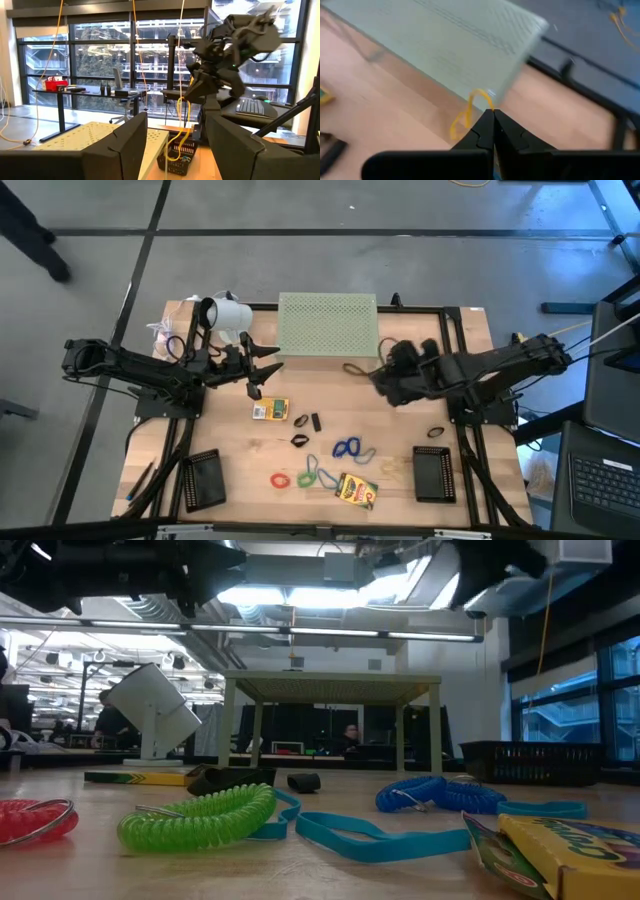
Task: Pick & Place Office Desk Supplies
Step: Put the yellow rubber band into the top right black bin
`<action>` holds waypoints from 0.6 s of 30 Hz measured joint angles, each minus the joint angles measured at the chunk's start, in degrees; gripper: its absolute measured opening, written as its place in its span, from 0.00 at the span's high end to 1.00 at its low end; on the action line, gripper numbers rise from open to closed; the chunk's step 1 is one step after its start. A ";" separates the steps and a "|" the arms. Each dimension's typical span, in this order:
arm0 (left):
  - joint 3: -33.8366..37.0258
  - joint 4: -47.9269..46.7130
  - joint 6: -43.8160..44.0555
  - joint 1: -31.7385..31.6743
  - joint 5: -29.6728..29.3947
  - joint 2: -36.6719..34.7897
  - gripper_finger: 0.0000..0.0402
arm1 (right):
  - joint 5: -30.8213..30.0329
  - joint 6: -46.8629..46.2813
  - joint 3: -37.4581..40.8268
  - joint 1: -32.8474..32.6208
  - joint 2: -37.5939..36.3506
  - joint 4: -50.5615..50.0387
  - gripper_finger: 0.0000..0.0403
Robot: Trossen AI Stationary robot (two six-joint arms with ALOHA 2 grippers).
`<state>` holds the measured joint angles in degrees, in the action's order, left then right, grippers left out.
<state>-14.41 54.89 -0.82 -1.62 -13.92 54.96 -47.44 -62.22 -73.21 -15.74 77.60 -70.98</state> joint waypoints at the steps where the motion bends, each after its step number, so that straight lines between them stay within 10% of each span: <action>1: 0.00 0.03 0.00 0.01 -0.07 0.00 0.51 | 1.27 -1.87 0.02 0.30 -0.70 -2.90 0.99; 18: 0.00 0.20 0.00 0.00 -0.14 0.00 0.51 | 3.54 -12.34 7.29 4.47 -1.74 -15.58 0.99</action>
<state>-14.41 55.09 -0.82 -1.62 -14.06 54.96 -43.90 -74.56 -65.92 -11.27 75.85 -86.56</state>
